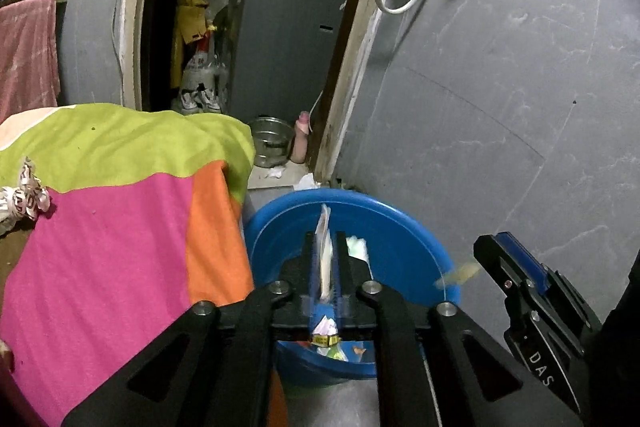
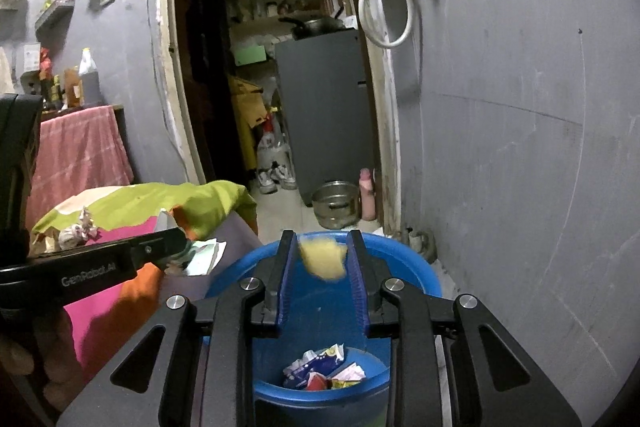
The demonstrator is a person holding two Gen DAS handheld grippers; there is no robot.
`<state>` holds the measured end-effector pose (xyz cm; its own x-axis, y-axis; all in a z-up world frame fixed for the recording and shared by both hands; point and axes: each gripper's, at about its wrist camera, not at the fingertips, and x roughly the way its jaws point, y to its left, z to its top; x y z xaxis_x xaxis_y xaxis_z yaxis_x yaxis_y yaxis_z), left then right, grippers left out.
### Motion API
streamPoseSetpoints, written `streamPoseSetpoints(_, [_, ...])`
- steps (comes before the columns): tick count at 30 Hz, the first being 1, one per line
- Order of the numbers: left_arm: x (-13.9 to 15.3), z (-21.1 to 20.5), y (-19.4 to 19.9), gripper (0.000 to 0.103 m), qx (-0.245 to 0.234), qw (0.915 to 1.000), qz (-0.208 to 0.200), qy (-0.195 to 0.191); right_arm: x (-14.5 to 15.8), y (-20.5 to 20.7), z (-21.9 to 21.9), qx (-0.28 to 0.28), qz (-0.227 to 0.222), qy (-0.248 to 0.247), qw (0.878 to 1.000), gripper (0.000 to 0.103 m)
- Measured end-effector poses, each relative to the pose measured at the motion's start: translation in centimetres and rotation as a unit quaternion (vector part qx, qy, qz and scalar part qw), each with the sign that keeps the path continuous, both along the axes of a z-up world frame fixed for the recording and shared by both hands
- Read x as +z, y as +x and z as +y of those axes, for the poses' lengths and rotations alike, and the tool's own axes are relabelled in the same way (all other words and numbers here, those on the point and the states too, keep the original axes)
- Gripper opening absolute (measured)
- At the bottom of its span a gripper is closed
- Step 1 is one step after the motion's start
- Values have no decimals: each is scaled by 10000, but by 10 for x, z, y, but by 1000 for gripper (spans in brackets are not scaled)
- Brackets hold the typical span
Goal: Collect trash
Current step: 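Carry both items over the blue bucket and open both tools, then move both tools back over the remaining trash on the cloth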
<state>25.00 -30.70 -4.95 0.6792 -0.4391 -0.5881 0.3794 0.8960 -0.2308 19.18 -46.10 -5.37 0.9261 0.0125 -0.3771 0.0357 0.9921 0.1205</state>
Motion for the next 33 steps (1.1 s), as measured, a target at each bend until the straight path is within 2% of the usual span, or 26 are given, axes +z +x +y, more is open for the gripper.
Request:
streamPoseSetpoints(1, [0, 0, 1, 23, -9, 10000, 27, -29, 0, 0, -1, -5, 7, 24, 10000, 28])
streamPoseSetpoints(2, [0, 2, 1, 26, -6, 9999, 46, -95, 1, 0, -1, -8, 5, 41, 10000, 30])
streamPoseSetpoints(8, [7, 9, 5, 27, 49, 9996, 110, -269, 6, 0, -1, -20, -27, 30, 10000, 31])
streamPoseSetpoints(11, [18, 19, 0, 27, 119, 9990, 5, -436, 15, -5, 1, -41, -127, -3, 9999, 32])
streamPoseSetpoints(14, [34, 33, -10, 35, 188, 9979, -203, -581, 31, -13, 6, -55, -326, -71, 9994, 37])
streamPoseSetpoints(18, [61, 61, -26, 47, 319, 9949, -632, -719, 57, -28, 19, -35, -707, -181, 9973, 52])
streamPoseSetpoints(21, [79, 84, -39, 62, 423, 9918, -925, -774, 77, -39, 32, 26, -975, -226, 9950, 59])
streamPoseSetpoints(22, [85, 91, -42, 70, 457, 9907, -1020, -781, 82, -41, 36, 44, -1053, -228, 9942, 68])
streamPoseSetpoints(24, [97, 109, -51, 78, 546, 9879, -1221, -789, 95, -49, 48, 103, -1283, -224, 9914, 78])
streamPoseSetpoints(25, [100, 116, -54, 82, 583, 9867, -1290, -795, 100, -52, 54, 143, -1362, -225, 9903, 80])
streamPoseSetpoints(30, [120, 160, -71, 94, 875, 9794, -1633, -802, 120, -62, 88, 288, -1666, -247, 9853, 91])
streamPoseSetpoints(33, [127, 183, -86, 97, 1084, 9728, -1889, -788, 127, -66, 106, 362, -1830, -215, 9822, 101])
